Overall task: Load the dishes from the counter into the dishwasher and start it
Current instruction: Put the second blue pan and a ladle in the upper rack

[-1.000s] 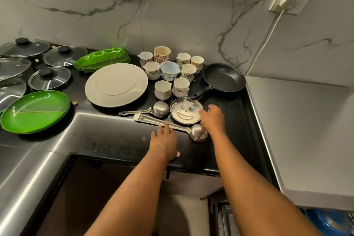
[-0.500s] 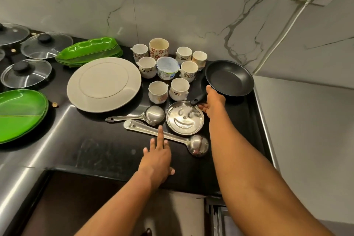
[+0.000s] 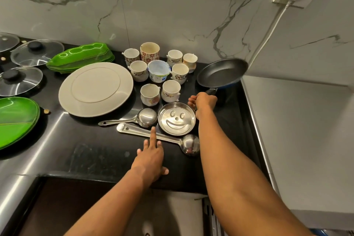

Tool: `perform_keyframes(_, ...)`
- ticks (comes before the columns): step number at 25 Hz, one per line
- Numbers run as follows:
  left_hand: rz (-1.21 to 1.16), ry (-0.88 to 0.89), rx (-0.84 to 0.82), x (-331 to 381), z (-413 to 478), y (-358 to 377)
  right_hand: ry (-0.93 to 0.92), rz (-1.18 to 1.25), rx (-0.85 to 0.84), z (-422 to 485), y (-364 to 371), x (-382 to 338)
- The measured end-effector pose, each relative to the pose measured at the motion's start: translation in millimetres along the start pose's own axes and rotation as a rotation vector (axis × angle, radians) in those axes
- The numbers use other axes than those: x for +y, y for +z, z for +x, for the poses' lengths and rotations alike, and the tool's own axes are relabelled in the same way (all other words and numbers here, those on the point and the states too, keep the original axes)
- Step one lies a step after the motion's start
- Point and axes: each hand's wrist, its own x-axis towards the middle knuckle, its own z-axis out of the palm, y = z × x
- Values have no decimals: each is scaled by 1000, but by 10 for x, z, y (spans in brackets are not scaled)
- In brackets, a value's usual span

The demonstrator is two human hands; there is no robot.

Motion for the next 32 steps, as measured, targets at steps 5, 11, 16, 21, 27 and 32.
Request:
perform_keyframes(5, 38, 13, 18, -7, -10, 7, -309, -237, 77, -217, -273, 172)
perform_keyframes(11, 3, 25, 46, -6, -107, -13, -746, -675, 311, -994, -757, 479)
perform_keyframes(16, 58, 13, 240, -46, -252, 140, -863, -617, 134, -1242, -1282, 807)
perform_keyframes(21, 94, 33, 362, 241, -567, 427, -854, -904, 96, -1536, -1780, 1116)
perform_keyframes(27, 110, 32, 323, 676, -1090, 891, -808, -757, -64, -1670, -2493, 1347)
perform_keyframes(32, 94, -13, 245, 1041, -1521, 1401, -773, -628, -132, -1787, -3137, 1513)
